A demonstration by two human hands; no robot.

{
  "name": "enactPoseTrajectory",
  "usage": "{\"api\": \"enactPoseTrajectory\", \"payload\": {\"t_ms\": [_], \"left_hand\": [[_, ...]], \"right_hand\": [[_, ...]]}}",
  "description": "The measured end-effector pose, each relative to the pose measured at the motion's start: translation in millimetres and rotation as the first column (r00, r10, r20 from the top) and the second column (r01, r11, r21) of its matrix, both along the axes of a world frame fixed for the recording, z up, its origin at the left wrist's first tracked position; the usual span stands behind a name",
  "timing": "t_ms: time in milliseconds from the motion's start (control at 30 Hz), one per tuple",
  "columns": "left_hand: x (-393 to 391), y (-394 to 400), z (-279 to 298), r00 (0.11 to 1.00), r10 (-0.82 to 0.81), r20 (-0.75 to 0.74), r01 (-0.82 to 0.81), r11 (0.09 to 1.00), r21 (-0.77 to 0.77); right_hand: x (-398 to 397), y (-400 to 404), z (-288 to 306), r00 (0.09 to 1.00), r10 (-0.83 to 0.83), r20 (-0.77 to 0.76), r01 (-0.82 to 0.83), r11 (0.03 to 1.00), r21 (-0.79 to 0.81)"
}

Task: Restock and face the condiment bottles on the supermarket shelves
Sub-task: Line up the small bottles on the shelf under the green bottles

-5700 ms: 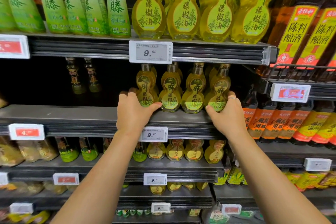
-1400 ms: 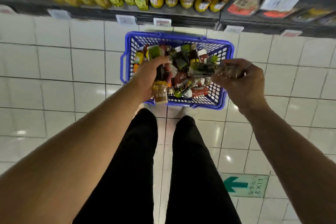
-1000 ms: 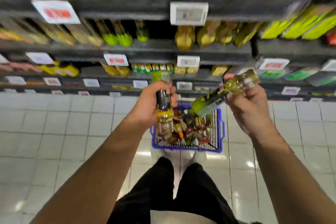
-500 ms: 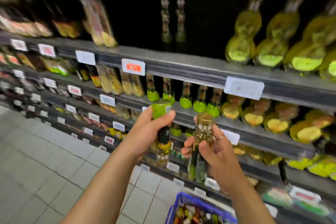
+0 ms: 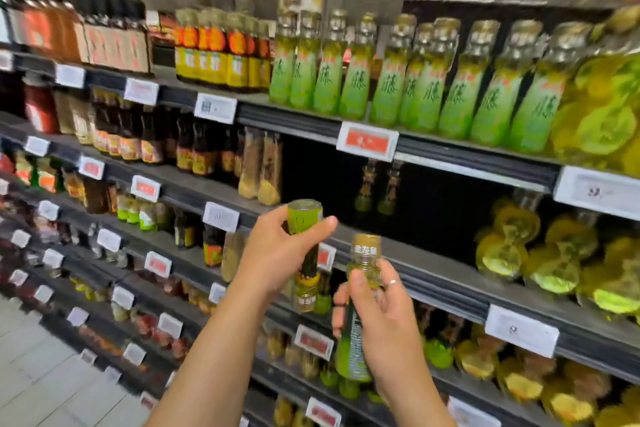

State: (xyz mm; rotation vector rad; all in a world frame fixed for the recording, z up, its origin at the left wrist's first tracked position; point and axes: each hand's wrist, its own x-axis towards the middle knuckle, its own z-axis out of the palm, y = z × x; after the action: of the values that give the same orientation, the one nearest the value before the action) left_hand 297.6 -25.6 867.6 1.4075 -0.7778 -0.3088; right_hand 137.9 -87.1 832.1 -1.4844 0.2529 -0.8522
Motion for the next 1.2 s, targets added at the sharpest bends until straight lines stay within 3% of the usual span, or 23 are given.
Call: {"api": "enactPoseTrajectory", "payload": {"t_ms": [133, 200, 400, 633, 767, 967, 1200], "left_hand": [[54.0, -23.8, 11.7, 0.994, 0.004, 0.109, -0.003, 1.000, -0.010], [74.5, -38.1, 17.1, 0.987, -0.070, 0.144, 0.070, 0.998, 0.007], [121.1, -70.2, 20.6, 0.941, -0.199, 0.273, 0.175, 0.978, 0.111], [137.4, -101.8, 21.5, 0.955, -0.264, 0.139, 0.237, 0.954, 0.183], [143.6, -123.5, 34.2, 0.961, -0.239, 0.138, 0.190, 0.937, 0.293], [131.9, -161.2, 40.9, 0.948, -0.288, 0.133, 0.280, 0.957, 0.080], [144.9, -174.2, 25.7, 0.941, -0.292, 0.172, 0.296, 0.955, 0.004]], "right_hand": [[62.7, 13.0, 19.8, 0.991, -0.123, 0.045, 0.120, 0.991, 0.061], [86.0, 10.6, 25.1, 0.984, -0.172, 0.038, 0.169, 0.984, 0.062], [107.2, -30.5, 28.7, 0.924, -0.376, -0.068, 0.375, 0.927, -0.032], [113.4, -80.0, 38.2, 0.898, -0.425, -0.112, 0.429, 0.903, 0.017], [117.3, -108.3, 45.3, 0.894, -0.428, -0.135, 0.431, 0.902, -0.001], [132.1, -144.1, 42.4, 0.893, -0.437, -0.108, 0.446, 0.890, 0.093], [134.6, -176.7, 29.2, 0.887, -0.456, -0.077, 0.460, 0.887, 0.035]]}}
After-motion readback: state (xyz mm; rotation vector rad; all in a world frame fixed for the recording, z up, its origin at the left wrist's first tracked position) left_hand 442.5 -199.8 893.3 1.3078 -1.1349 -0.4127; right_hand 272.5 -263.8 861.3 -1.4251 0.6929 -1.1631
